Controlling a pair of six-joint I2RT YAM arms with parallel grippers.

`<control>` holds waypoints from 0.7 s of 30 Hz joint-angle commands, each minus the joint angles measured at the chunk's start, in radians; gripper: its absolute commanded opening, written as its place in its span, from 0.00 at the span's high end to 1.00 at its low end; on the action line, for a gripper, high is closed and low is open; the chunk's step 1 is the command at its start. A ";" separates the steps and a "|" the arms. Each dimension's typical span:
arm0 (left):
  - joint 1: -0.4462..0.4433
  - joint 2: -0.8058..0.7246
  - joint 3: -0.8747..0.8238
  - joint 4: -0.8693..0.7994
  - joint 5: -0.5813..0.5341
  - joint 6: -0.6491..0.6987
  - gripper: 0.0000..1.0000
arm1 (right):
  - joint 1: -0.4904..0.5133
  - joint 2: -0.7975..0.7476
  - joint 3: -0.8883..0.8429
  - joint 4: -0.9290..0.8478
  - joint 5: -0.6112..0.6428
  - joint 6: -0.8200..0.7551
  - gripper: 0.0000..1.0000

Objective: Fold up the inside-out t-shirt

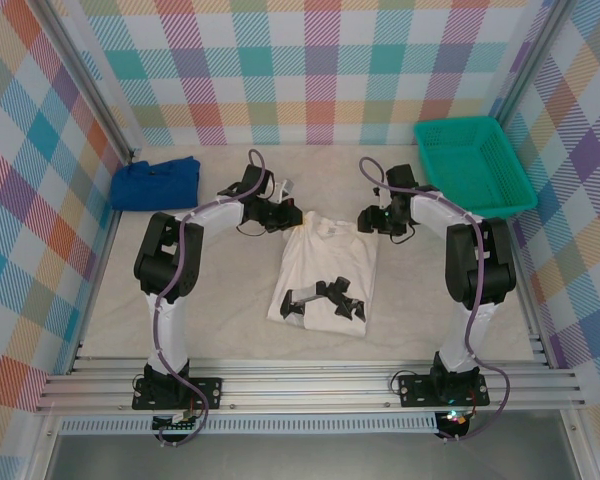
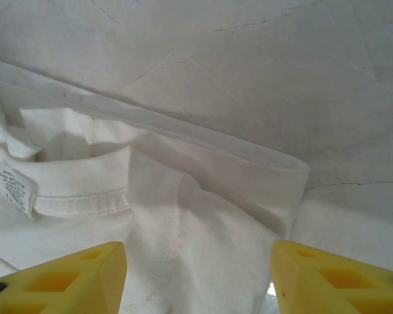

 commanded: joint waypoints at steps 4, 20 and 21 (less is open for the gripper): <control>0.026 0.060 0.046 -0.079 -0.112 0.031 0.76 | 0.004 -0.030 -0.008 -0.014 -0.005 0.005 0.40; 0.052 -0.008 0.021 -0.153 -0.195 0.093 0.33 | 0.001 -0.026 -0.019 -0.044 0.029 0.015 0.30; 0.050 -0.001 0.024 -0.161 -0.189 0.098 0.31 | 0.001 -0.017 -0.015 -0.046 0.027 0.018 0.28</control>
